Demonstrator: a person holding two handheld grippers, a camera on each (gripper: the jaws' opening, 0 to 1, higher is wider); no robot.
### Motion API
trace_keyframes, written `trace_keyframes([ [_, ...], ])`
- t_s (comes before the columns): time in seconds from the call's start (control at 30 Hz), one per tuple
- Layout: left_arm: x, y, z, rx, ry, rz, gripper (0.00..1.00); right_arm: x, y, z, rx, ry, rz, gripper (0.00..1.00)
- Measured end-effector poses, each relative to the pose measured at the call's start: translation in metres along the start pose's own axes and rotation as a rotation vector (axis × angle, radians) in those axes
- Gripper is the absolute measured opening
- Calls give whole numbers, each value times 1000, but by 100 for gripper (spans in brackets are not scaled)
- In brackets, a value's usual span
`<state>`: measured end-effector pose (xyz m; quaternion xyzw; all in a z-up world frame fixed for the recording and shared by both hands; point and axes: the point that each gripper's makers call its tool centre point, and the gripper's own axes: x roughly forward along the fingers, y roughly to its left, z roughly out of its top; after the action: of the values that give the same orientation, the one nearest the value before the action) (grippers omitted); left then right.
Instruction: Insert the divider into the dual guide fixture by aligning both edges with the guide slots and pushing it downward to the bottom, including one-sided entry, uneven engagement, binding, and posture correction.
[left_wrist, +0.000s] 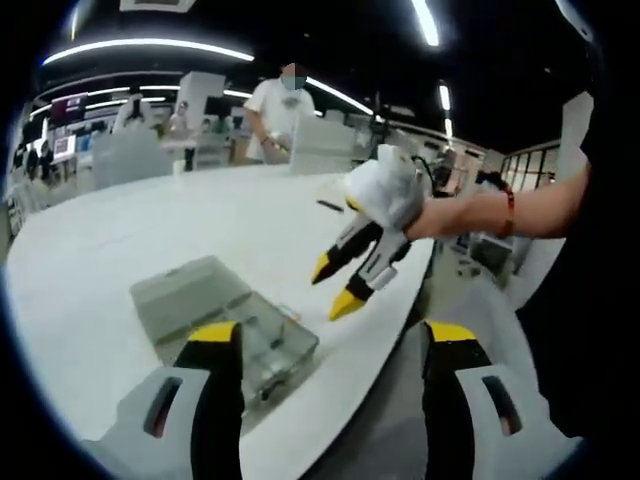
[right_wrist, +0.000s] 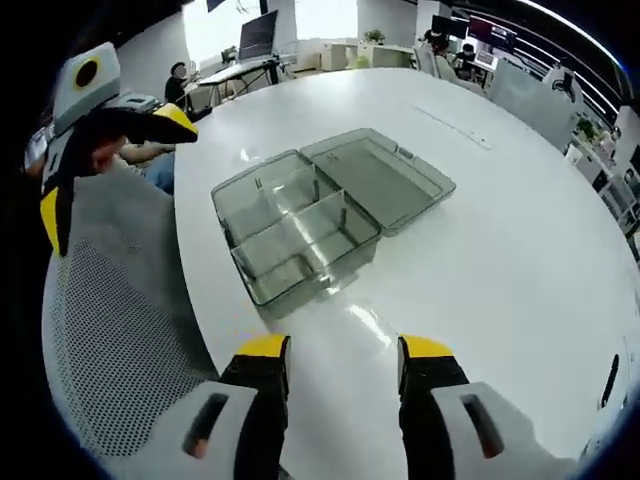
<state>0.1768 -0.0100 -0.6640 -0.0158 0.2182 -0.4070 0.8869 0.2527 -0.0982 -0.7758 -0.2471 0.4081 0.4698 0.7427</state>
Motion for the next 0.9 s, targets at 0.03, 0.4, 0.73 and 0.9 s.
trace_keyframes([
  [0.03, 0, -1, 0, -3, -1, -5, 71, 1, 0, -1, 12, -1, -2, 41],
  [0.4, 5, 2, 1, 1, 9, -24, 71, 11, -10, -9, 116, -33, -81, 47],
  [0.73, 4, 5, -4, -21, 16, -7, 71, 23, -7, -15, 217, -56, -92, 47],
  [0.9, 4, 6, -3, -25, 9, -3, 71, 28, -6, -15, 219, -61, -90, 48],
])
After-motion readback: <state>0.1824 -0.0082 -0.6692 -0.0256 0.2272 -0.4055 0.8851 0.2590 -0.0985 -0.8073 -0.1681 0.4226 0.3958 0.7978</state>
